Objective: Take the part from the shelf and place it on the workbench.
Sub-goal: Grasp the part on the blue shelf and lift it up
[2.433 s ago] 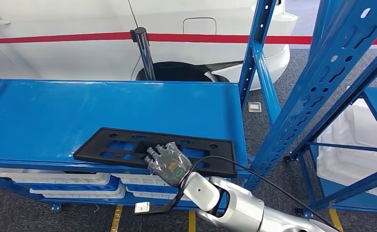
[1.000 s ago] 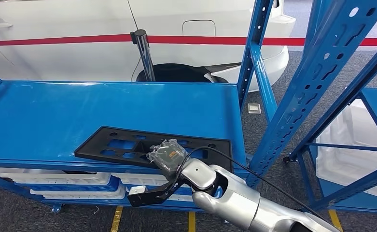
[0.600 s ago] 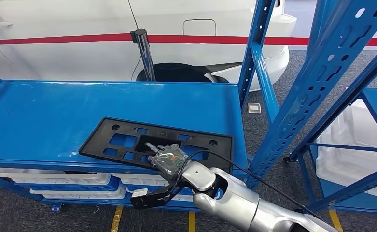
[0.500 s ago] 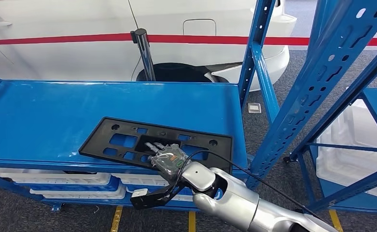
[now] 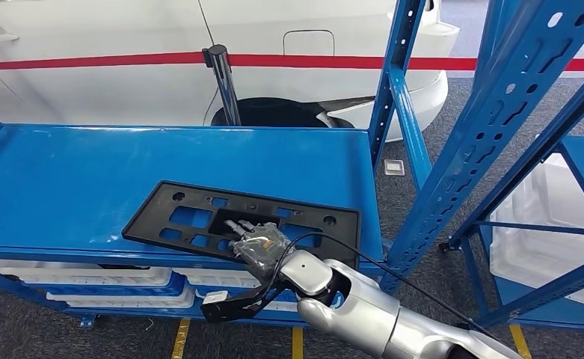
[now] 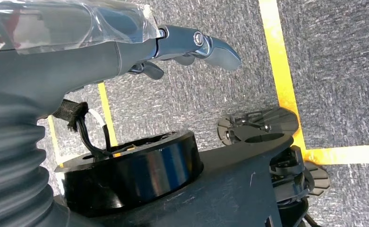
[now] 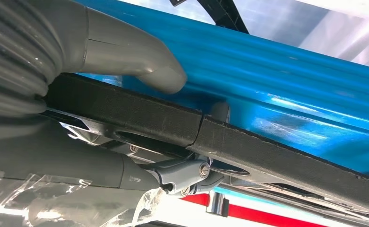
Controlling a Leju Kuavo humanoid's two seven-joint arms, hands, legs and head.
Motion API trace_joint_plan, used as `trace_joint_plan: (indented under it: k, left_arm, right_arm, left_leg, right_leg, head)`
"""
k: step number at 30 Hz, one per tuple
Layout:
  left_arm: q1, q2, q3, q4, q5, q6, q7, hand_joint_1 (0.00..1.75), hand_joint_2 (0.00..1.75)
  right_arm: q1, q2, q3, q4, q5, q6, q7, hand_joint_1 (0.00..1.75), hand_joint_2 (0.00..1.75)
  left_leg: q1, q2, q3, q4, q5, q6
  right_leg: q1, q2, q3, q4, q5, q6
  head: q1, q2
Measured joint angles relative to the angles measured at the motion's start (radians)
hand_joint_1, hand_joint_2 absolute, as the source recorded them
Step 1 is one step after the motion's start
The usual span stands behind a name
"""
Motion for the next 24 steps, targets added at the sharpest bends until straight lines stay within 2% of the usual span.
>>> trace_joint_plan:
  k: [1, 2, 5, 6, 24]
  left_arm:
    - [0.0, 0.0, 0.0, 0.0, -0.001, 0.0, -0.001, 0.0, 1.75]
    - [0.0, 0.0, 0.0, 0.0, -0.004, 0.0, -0.001, 0.0, 1.75]
    - [0.0, 0.0, 0.0, 0.0, -0.01, 0.002, -0.003, 0.0, 1.75]
    - [0.001, 0.0, 0.0, 0.0, -0.01, 0.002, -0.003, 0.0, 1.75]
    - [0.001, 0.001, 0.0, 0.0, -0.013, 0.004, -0.002, 0.0, 1.75]
  right_arm:
    - [0.0, 0.0, 0.0, 0.0, 0.003, -0.002, 0.003, 0.0, 1.75]
    - [-0.001, 0.0, 0.0, 0.0, 0.007, -0.004, 0.006, 0.1, 1.75]
    - [-0.001, 0.0, 0.0, 0.0, 0.018, -0.012, 0.015, 1.4, 1.75]
    - [-0.001, 0.0, 0.0, 0.0, 0.02, -0.013, 0.017, 1.75, 1.75]
    - [-0.005, 0.0, 0.0, 0.0, 0.019, -0.034, 0.017, 1.75, 1.75]
  left_leg:
    - [0.0, 0.0, 0.0, 0.0, 0.0, 0.0]
    - [0.0, 0.0, 0.0, 0.0, 0.0, 0.0]
    - [0.0, 0.0, 0.001, 0.0, 0.0, 0.0]
    - [0.0, 0.0, 0.001, 0.0, 0.0, 0.0]
    - [0.0, 0.0, 0.0, 0.0, 0.0, 0.0]
  right_leg:
    - [0.0, 0.0, 0.0, 0.0, 0.0, 0.0]
    - [0.0, 0.0, 0.0, 0.0, 0.0, 0.0]
    - [0.0, 0.0, 0.0, 0.0, 0.0, 0.0]
    - [0.0, 0.0, 0.0, 0.0, 0.0, 0.0]
    - [0.0, 0.0, -0.001, 0.0, 0.0, 0.0]
  head:
    - [0.0, 0.0]
    - [0.0, 0.0]
    - [0.0, 0.0]
    - [0.0, 0.0]
    - [0.0, 0.0]
